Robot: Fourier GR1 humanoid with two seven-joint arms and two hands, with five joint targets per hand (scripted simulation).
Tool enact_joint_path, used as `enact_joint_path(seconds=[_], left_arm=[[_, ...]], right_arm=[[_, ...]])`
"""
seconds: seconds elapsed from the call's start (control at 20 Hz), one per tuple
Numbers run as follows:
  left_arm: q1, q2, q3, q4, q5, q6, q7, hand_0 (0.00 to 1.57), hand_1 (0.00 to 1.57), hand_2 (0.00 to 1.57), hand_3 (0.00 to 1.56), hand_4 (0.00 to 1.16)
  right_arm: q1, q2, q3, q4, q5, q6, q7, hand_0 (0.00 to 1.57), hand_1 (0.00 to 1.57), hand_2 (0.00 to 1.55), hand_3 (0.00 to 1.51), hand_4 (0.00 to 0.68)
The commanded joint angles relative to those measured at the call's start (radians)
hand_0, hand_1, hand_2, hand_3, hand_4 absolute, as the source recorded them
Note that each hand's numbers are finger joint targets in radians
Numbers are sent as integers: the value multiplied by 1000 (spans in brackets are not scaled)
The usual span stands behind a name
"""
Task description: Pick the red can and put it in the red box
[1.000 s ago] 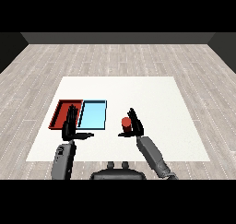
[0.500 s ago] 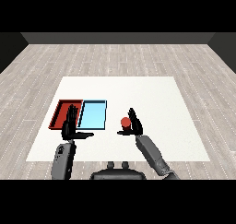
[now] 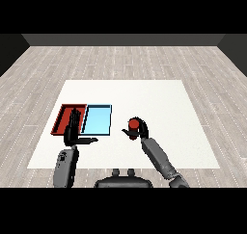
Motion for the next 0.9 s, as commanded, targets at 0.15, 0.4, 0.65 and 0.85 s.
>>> enact_joint_path(seconds=[0.15, 0.4, 0.65, 0.85], left_arm=[[-19, 10, 26, -1, 16, 1, 10, 0, 0, 0, 0, 0], [1, -27, -22, 50, -40, 19, -69, 0, 0, 0, 0, 0], [-62, -2, -1, 65, -26, 13, -11, 0, 0, 0, 0, 0], [-85, -21, -14, 75, -38, 29, -23, 0, 0, 0, 0, 0]], right_arm=[[-4, 1, -55, 19, 54, 10, 58, 1571, 1571, 1488, 1433, 575], [-16, -32, -74, 8, 62, 42, 63, 1571, 1571, 1486, 1426, 581], [53, -2, -12, -183, 103, -53, 131, 1571, 1571, 1481, 1411, 595], [62, -91, -62, -268, 83, 10, 129, 1571, 1571, 1479, 1407, 604]])
